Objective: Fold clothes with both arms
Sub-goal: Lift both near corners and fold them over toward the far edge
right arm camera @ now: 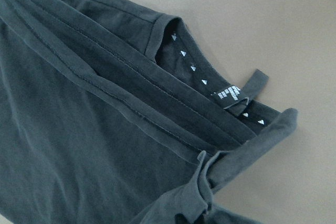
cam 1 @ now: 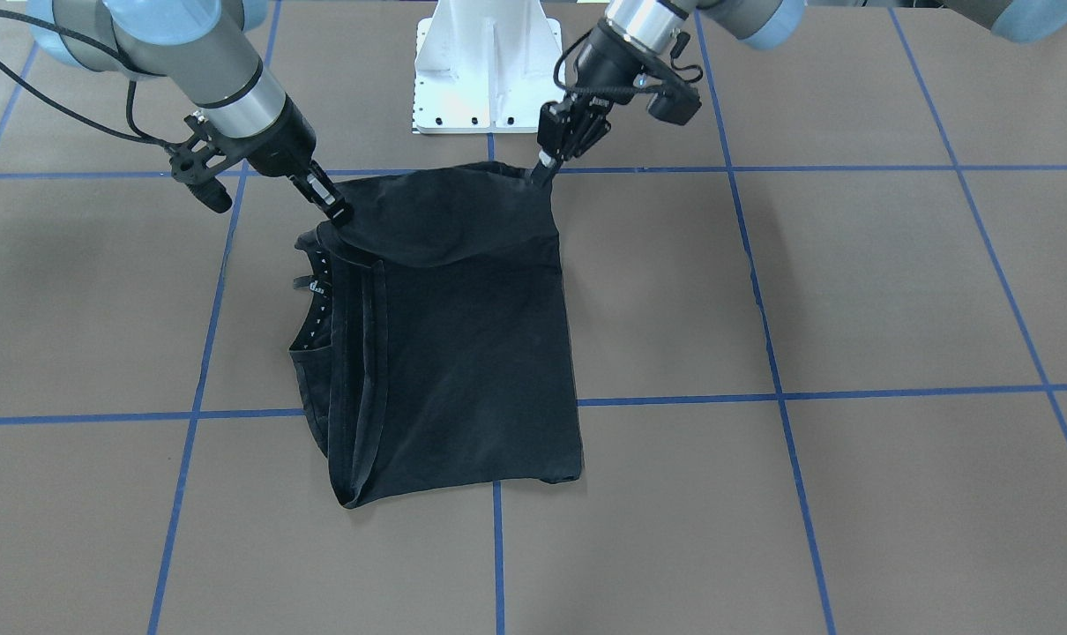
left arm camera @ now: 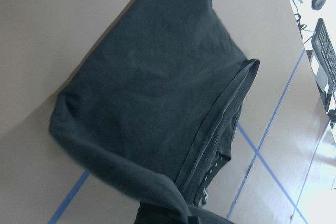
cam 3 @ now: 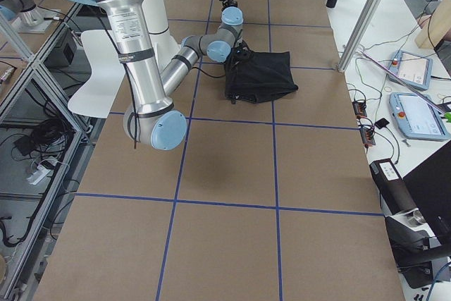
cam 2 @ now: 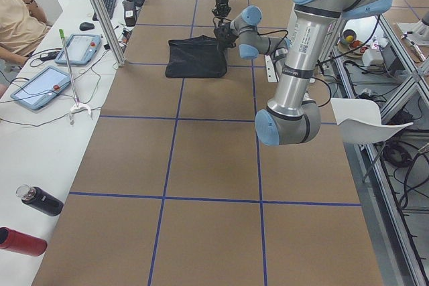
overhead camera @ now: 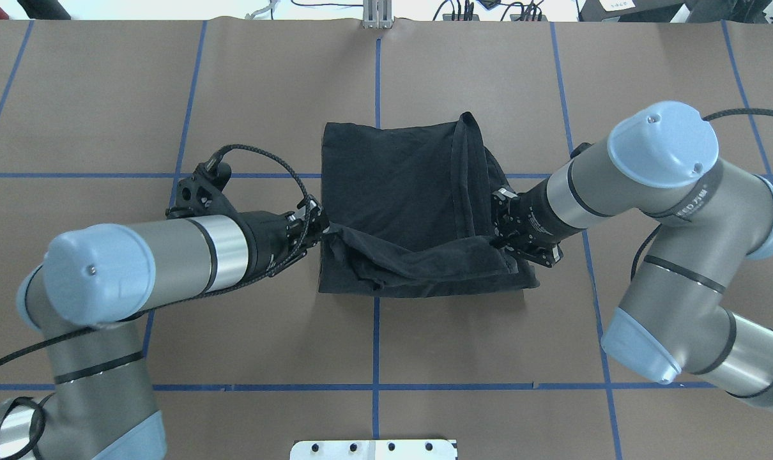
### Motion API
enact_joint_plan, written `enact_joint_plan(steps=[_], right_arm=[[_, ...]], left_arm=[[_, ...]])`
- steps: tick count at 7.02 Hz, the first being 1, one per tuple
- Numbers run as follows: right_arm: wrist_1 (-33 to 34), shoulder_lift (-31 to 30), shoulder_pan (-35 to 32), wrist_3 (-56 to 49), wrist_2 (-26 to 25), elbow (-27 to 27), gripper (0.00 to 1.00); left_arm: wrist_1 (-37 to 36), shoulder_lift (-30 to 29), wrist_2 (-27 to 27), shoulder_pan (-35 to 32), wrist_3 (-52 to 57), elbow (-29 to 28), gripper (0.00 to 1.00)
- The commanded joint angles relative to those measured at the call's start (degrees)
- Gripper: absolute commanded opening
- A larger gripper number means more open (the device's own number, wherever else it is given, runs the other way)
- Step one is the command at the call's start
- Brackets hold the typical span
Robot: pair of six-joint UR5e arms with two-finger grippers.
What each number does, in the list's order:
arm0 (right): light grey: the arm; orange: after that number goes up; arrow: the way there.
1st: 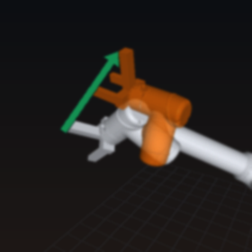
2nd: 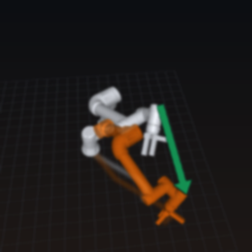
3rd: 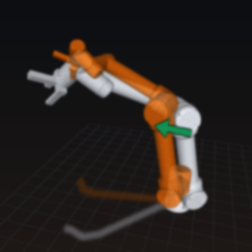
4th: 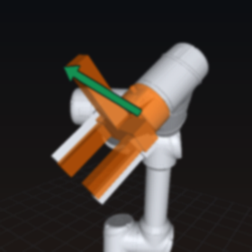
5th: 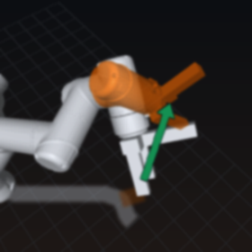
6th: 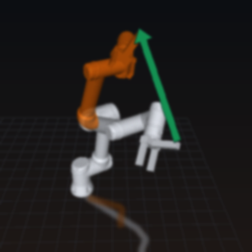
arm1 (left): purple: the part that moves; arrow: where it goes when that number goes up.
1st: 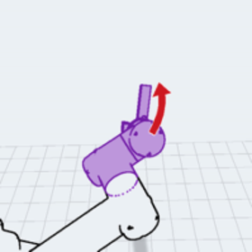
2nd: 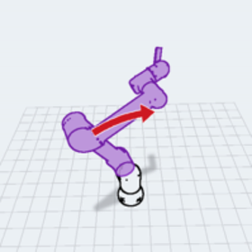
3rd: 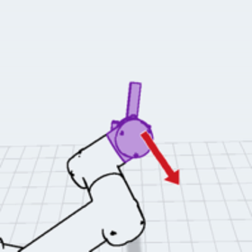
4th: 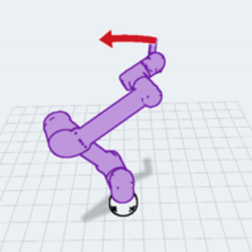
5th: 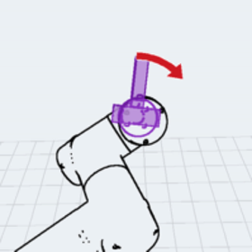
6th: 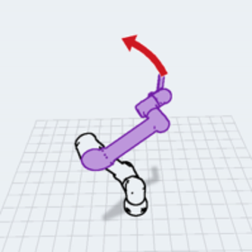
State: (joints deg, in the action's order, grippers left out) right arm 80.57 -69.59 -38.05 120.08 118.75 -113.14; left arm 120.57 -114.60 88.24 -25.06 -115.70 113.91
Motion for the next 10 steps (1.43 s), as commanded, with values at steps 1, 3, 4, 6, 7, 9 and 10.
enact_joint_plan(steps=[1,3,4,6,7,9,10], right_arm=[[-0.3,5.3,-2.6,-1.3,0.3,8.0,0.00],[-0.2,9.5,-5.5,-5.1,0.4,14.3,0.00],[-0.1,12.1,-7.7,-6.3,2.6,17.6,0.00],[-0.2,17.4,-8.9,-8.7,3.4,25.0,0.00],[-0.3,19.8,-9.4,-10.0,3.3,28.7,0.00],[-0.5,22.5,-10.3,-13.6,3.3,33.9,0.00],[-2.4,23.6,-10.3,-13.8,3.2,36.5,0.00]], left_arm=[[0.4,-3.0,0.2,-3.5,3.6,-7.1,0.00],[5.2,-4.7,0.2,-5.3,4.5,-13.5,0.00],[5.8,-6.3,0.2,-6.7,5.2,-15.8,0.00],[6.4,-7.1,0.3,-8.4,5.3,-17.7,0.00],[6.9,-8.9,0.2,-8.9,5.3,-20.5,0.00],[13.3,-10.5,0.2,-10.2,5.3,-27.7,0.00],[14.4,-11.2,0.1,-10.7,8.6,-29.9,0.00]])
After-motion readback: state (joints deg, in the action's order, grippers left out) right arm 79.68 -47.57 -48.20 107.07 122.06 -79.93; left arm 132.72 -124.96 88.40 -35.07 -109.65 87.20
